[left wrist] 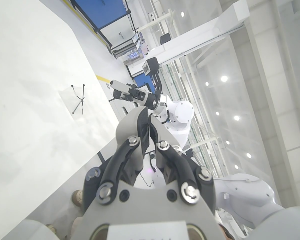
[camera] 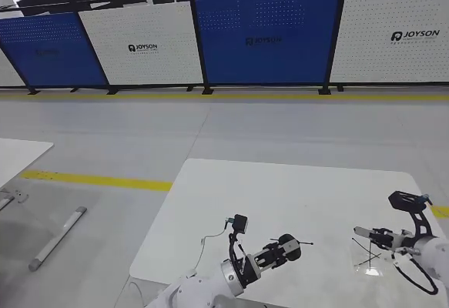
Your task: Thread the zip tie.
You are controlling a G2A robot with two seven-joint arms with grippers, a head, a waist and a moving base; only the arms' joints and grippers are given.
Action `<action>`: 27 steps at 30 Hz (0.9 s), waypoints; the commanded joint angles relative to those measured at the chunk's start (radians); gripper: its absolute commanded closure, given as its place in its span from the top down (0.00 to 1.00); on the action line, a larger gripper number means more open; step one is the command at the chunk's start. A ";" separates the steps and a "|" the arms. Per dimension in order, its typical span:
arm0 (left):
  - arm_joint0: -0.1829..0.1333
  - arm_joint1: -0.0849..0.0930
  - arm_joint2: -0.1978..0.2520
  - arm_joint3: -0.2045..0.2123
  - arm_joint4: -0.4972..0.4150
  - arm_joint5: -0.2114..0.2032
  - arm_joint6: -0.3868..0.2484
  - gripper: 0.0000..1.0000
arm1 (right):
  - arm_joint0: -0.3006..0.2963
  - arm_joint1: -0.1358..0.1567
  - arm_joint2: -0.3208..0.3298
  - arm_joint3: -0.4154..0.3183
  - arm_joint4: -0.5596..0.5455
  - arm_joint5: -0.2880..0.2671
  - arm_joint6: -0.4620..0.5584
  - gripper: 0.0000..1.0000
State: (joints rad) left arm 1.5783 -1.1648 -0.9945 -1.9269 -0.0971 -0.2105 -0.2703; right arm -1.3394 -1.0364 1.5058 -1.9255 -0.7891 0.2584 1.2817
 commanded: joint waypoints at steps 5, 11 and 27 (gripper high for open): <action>0.000 0.000 0.000 0.000 0.000 0.000 0.000 0.00 | -0.001 0.000 0.001 0.000 0.001 -0.001 -0.001 1.00; 0.000 0.000 0.000 0.000 0.000 0.000 0.000 0.00 | 0.004 0.003 -0.059 0.010 -0.065 -0.074 0.011 1.00; 0.000 0.000 0.000 0.000 0.000 0.000 0.000 0.00 | 0.106 0.002 -0.174 0.106 -0.142 -0.088 0.108 1.00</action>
State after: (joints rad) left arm 1.5783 -1.1648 -0.9945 -1.9269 -0.0971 -0.2105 -0.2703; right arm -1.2335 -1.0346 1.3319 -1.8195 -0.9314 0.1700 1.3899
